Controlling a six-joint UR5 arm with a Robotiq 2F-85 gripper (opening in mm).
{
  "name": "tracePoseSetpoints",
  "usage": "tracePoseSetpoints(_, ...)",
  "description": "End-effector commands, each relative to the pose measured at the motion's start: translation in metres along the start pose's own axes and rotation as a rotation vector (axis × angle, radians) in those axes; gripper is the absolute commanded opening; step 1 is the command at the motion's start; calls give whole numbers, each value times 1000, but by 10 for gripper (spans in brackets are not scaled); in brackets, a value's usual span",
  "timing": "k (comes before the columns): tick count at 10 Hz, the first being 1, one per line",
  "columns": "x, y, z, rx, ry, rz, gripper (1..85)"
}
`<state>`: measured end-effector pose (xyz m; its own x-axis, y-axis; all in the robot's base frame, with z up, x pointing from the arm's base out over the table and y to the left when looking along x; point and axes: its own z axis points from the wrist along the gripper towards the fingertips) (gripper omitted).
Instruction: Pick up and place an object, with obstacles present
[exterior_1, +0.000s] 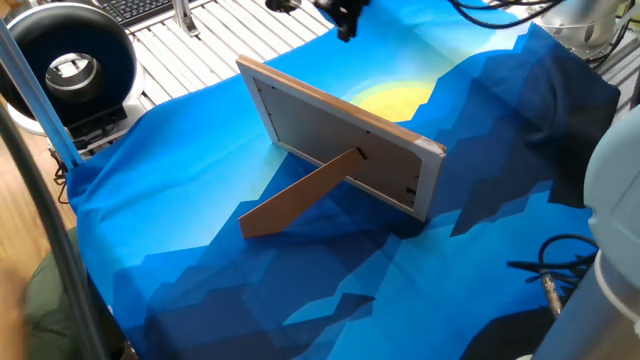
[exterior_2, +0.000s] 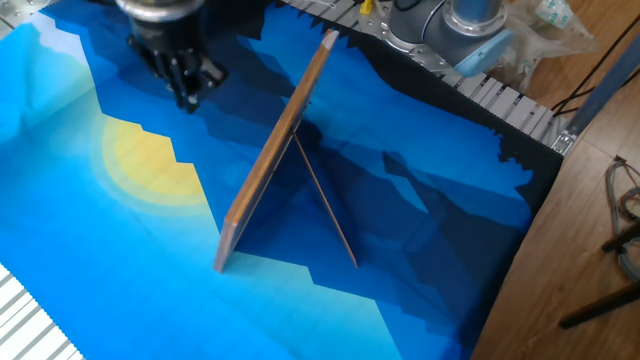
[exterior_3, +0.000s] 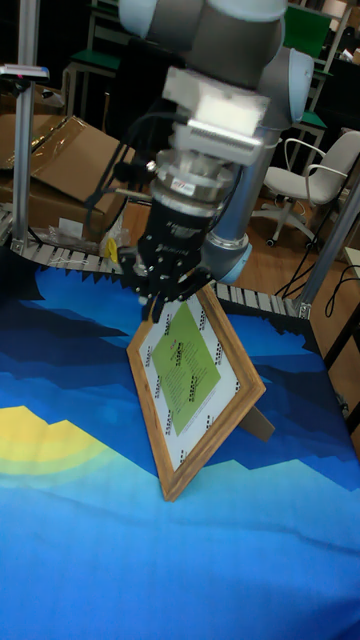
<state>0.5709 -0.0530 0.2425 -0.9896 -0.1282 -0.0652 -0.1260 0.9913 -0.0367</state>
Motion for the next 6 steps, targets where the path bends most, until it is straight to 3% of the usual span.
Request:
tracePoseSetpoints(1,-6,-14,45,-35,-51,0,163)
tracePoseSetpoints(3,-11,-15,65,-39,-73,-7,57)
tracePoseSetpoints(6,-17,-13,79,-36,-85,-10,13)
